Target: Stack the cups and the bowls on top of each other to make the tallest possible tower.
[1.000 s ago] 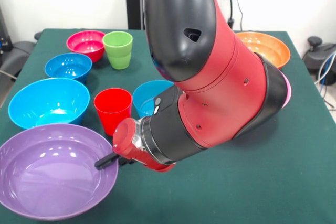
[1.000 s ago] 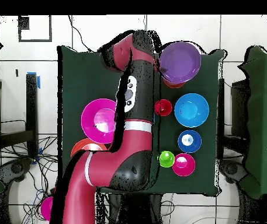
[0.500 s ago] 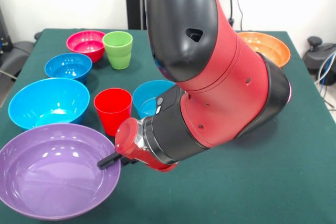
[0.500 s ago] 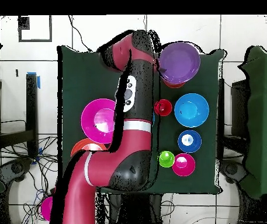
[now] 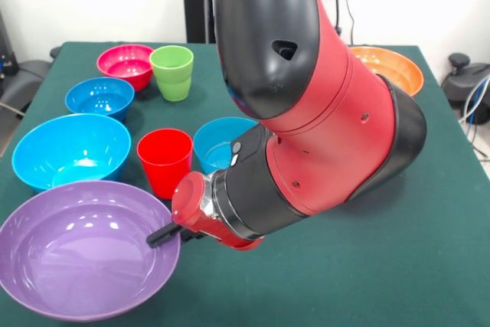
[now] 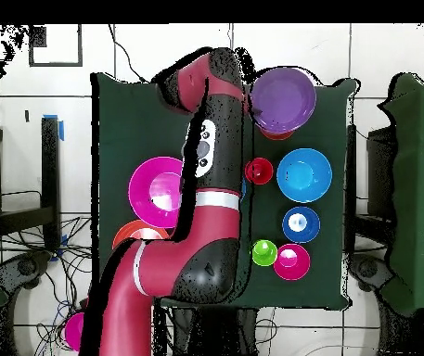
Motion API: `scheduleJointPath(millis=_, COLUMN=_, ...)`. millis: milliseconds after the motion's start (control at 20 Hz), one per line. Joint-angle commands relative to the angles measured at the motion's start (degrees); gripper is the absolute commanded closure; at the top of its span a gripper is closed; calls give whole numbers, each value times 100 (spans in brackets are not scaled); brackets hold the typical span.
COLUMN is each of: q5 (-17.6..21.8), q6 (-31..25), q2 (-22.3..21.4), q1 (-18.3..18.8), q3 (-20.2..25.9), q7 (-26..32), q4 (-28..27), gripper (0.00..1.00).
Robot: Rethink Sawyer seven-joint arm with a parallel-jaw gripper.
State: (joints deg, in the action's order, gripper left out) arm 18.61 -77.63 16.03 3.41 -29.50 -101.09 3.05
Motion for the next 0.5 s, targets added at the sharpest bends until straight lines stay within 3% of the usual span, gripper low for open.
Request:
scheduleJointPath(millis=50, q5=-201, q6=-95, q2=-90, q1=30, q3=57, q7=1403, q4=171, gripper=100)
scheduleJointPath(millis=400, q5=-281, q6=-50, q2=-41, q1=26, q3=-41, q7=1405, q4=127, gripper=100)
scheduleJointPath(millis=450, q5=-298, q6=-39, q2=-31, q1=27, q3=-87, q7=1450, q4=118, gripper=0)
scheduleJointPath(millis=500, q5=-281, q6=4, q2=-37, q1=20, q3=-89, q7=1466, q4=135, gripper=0)
